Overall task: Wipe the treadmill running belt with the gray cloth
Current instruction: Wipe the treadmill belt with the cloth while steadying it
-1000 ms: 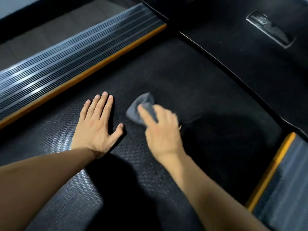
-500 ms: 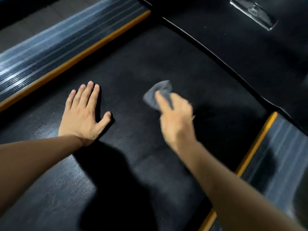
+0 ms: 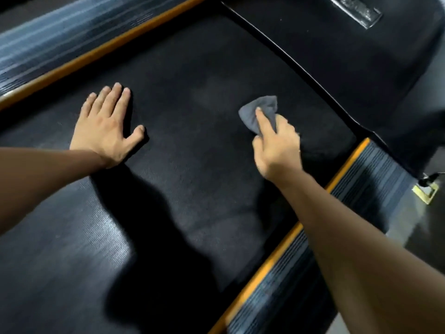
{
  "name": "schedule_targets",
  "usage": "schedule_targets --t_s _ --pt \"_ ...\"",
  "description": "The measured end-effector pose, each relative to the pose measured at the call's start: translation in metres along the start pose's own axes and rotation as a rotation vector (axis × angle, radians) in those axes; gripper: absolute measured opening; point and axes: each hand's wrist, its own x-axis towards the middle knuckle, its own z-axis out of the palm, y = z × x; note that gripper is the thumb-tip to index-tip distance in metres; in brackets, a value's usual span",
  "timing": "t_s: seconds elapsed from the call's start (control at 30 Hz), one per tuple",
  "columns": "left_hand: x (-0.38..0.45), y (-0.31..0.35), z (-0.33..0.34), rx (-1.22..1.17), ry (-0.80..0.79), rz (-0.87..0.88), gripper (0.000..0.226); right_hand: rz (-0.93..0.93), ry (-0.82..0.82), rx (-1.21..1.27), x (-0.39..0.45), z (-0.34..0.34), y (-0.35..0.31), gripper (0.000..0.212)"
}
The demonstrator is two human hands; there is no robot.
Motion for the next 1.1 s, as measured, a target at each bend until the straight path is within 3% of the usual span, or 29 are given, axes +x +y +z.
schedule_targets --t_s 0.07,0.17,0.27,0.33,0.43,0.53,0.67,0.8,0.87,0.93,1.0,1.1 --pt "0.0 0.001 -0.002 0.059 0.004 0.002 0.088 -0.006 -0.03 0.021 -0.026 -0.001 -0.036 0.06" --pt "-0.008 0.012 -0.009 0.105 0.007 -0.033 0.079 -0.176 -0.121 0.08 -0.096 -0.003 -0.089 0.064" --pt "-0.039 0.054 -0.018 -0.049 -0.008 -0.114 0.073 -0.324 -0.13 0.102 -0.12 -0.007 -0.09 0.066" --pt "-0.08 0.09 -0.019 -0.126 -0.057 -0.053 0.078 -0.386 -0.172 0.058 -0.103 -0.009 -0.071 0.06" --pt "-0.134 0.116 -0.012 -0.08 -0.117 0.084 0.079 -0.112 -0.108 0.068 -0.067 -0.016 -0.012 0.041" --pt "-0.146 0.117 -0.004 -0.049 -0.126 0.087 0.078 0.028 -0.211 -0.019 -0.049 -0.026 0.046 0.062" --pt "-0.144 0.118 -0.003 -0.046 -0.119 0.073 0.078 0.146 -0.141 0.079 -0.07 -0.016 0.009 0.069" --pt "-0.144 0.117 -0.002 -0.042 -0.11 0.071 0.079 -0.001 -0.16 0.089 -0.13 -0.012 -0.051 0.074" --pt "-0.145 0.118 -0.001 -0.044 -0.1 0.07 0.079 -0.178 -0.222 0.1 -0.128 -0.017 -0.043 0.073" --pt "-0.144 0.118 0.0 -0.052 -0.094 0.068 0.079 -0.26 -0.241 0.093 -0.103 -0.021 -0.012 0.054" --pt "-0.144 0.117 0.001 -0.066 -0.092 0.067 0.079 -0.073 -0.116 0.069 -0.07 -0.027 0.03 0.04" --pt "-0.145 0.118 0.0 -0.052 -0.086 0.057 0.079 0.225 -0.106 -0.041 -0.042 -0.035 0.069 0.063"
